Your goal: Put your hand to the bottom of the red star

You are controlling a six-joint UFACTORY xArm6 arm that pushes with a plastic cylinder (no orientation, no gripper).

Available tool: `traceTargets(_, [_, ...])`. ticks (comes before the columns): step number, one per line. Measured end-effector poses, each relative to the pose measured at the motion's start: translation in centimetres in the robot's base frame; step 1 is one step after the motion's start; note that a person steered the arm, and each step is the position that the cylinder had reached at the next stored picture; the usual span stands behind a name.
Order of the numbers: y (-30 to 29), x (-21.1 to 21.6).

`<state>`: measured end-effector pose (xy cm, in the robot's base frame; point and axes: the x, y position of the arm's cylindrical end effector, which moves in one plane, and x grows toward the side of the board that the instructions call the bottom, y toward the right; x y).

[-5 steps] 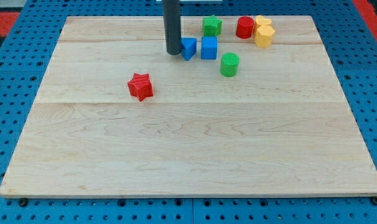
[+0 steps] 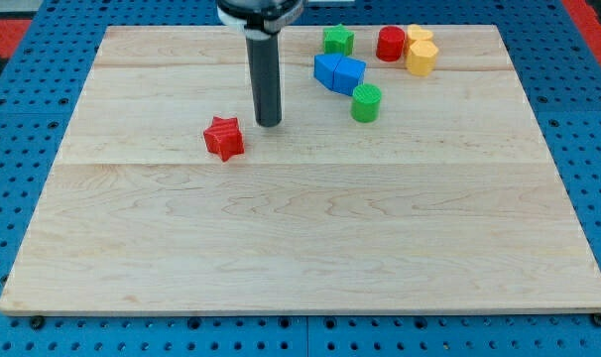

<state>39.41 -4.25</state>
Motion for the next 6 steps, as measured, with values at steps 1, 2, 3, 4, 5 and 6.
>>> traceTargets(1, [0.0, 3.4])
traceTargets(2, [-1.0, 3.9])
traceTargets(3, [-2.5, 4.0])
traceTargets(4, [-3.6, 4.2])
traceTargets(5, [-4.7, 4.5])
traceTargets(6, [-5.4, 5.9])
